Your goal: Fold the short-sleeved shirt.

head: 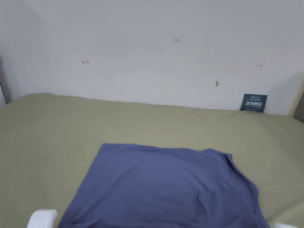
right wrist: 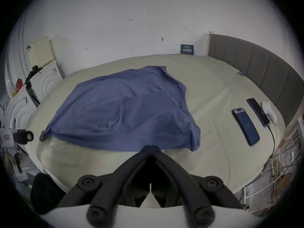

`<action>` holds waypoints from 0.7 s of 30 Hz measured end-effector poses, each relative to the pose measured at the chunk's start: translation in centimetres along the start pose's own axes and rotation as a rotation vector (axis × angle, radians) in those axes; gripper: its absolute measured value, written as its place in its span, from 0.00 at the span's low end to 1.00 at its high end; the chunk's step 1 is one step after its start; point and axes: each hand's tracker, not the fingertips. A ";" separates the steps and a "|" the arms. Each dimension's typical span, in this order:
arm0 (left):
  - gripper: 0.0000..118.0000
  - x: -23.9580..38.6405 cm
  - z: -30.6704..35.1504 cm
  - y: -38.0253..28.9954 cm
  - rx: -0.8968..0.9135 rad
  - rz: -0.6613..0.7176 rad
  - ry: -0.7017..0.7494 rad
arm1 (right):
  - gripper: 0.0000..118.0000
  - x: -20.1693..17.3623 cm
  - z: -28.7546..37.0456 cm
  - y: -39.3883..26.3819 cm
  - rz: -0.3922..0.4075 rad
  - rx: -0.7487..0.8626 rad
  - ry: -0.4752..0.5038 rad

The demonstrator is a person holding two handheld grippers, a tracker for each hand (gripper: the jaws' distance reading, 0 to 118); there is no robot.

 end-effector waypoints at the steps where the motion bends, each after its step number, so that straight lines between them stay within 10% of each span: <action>1: 0.93 -0.3 -0.3 -0.3 0.014 -0.005 0.006 | 0.00 0.3 0.1 0.0 -0.015 -0.003 -0.002; 10: 0.75 -1.7 -7.1 1.6 -0.054 -0.113 0.144 | 0.00 2.2 -0.7 0.3 -0.103 0.002 0.020; 16: 0.07 -1.8 -8.0 2.9 -0.085 -0.119 0.071 | 0.00 2.5 -1.6 1.7 -0.048 -0.039 -0.007; 21: 0.06 -0.6 -7.0 4.0 -0.080 -0.085 0.036 | 0.01 4.2 -3.9 3.0 0.001 -0.040 -0.017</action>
